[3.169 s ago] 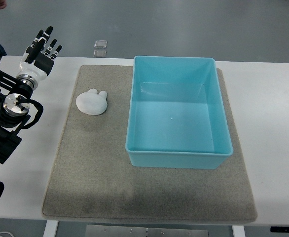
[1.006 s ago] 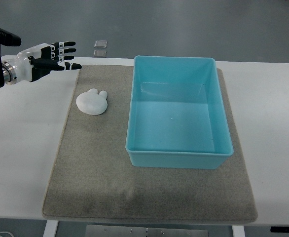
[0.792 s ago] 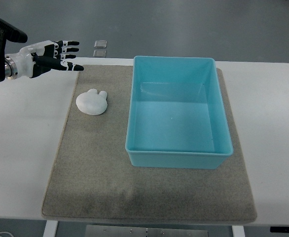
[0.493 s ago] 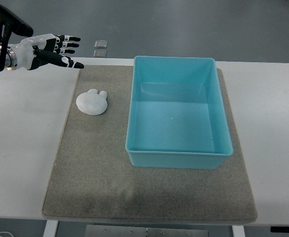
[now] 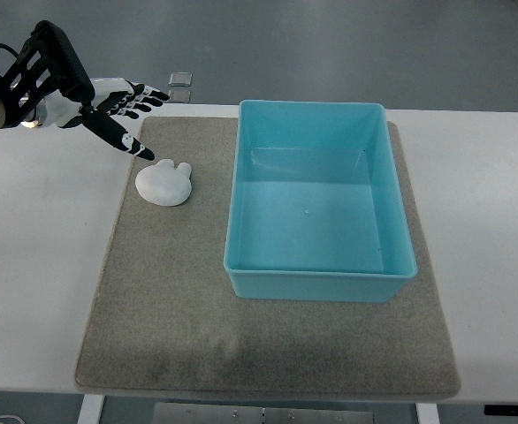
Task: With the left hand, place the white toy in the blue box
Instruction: 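Lower the left hand fingers down beside the white bunny toy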
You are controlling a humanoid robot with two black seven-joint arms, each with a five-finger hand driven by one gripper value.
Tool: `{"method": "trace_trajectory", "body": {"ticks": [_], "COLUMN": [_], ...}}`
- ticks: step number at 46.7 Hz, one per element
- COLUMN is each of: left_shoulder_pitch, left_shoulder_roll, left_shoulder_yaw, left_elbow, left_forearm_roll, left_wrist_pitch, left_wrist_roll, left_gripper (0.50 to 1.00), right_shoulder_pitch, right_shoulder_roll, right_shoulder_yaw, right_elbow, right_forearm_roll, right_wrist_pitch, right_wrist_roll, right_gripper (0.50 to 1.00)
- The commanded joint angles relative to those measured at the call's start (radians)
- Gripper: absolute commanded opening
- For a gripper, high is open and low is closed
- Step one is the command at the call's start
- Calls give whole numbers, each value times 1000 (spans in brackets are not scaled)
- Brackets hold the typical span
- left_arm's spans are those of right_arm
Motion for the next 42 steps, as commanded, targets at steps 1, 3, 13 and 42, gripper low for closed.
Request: {"method": "trace_trajectory", "body": {"ticks": [1, 3, 13, 42], "left_shoulder_pitch": [-11, -19, -43, -20], "left_shoulder_roll": [4, 4, 3, -40], "left_shoulder_yaw": [15, 29, 81, 82], "left_elbow": [-21, -28, -53, -45], "left_forearm_roll": [59, 77, 198, 304], "left_wrist_pitch": [0, 0, 6, 56], "left_wrist_roll": [-1, -2, -2, -2], "left_gripper": [971, 973, 966, 941], "right_shoulder_pitch": [0, 0, 0, 0], "right_shoulder_roll": [0, 0, 0, 0], "right_shoulder_yaw": [0, 0, 0, 0], "right_elbow": [0, 0, 0, 0], "right_forearm_roll": [0, 0, 0, 0], "right_wrist_pitch": [0, 0, 0, 0], "right_wrist_roll": [0, 0, 0, 0], "right_gripper": [936, 936, 936, 936]}}
